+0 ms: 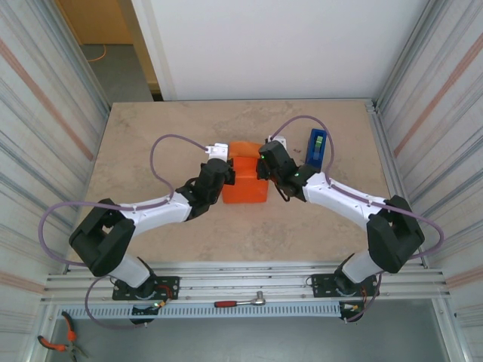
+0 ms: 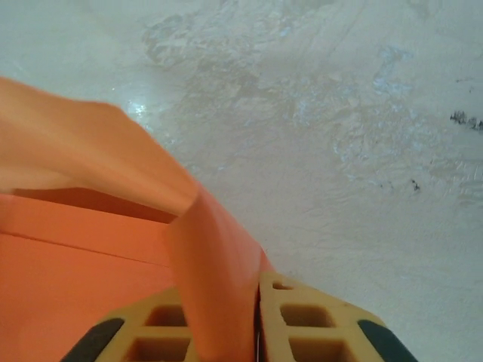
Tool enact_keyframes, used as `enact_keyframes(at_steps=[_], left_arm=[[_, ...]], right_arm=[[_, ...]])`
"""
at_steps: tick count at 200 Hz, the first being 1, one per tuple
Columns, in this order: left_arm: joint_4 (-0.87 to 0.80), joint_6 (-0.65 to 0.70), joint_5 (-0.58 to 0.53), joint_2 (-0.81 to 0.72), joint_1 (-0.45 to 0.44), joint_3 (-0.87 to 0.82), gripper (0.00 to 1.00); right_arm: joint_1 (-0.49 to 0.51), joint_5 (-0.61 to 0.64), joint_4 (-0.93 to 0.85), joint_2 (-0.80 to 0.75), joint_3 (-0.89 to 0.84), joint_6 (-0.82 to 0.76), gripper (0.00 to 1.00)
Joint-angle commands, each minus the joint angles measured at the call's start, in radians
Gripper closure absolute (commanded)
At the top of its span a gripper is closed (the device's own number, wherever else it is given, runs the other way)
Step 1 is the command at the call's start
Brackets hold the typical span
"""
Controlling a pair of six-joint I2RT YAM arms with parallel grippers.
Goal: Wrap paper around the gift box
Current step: Fold the wrapping paper for the gift box.
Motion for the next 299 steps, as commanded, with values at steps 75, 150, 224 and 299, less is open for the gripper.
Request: enact_keyframes(at_steps=[75,150,224,299], left_arm=[[-0.046,0.002,0.009,-0.024,-0.061,0.032,1.00],[-0.106,0.028,0.092,-0.088,-0.024,0.052,0.46],[-0.147,-0.093,0.139,-0.452,0.053,-0.105,0.17],[-0.029,-0.107,0.055,-0.338,0.016,-0.161,0.23]], right_arm=[[0.062,0.019,-0.118,0.004,0.079,-0.015,1.00],[0.073,0.048,-0.096,0.019,-0.003,0.049,1.00],[0.068,0.029,-0.128,0.009,0.014,0.068,1.00],[0.068,0.027,-0.140,0.008,0.016,0.077,1.00]])
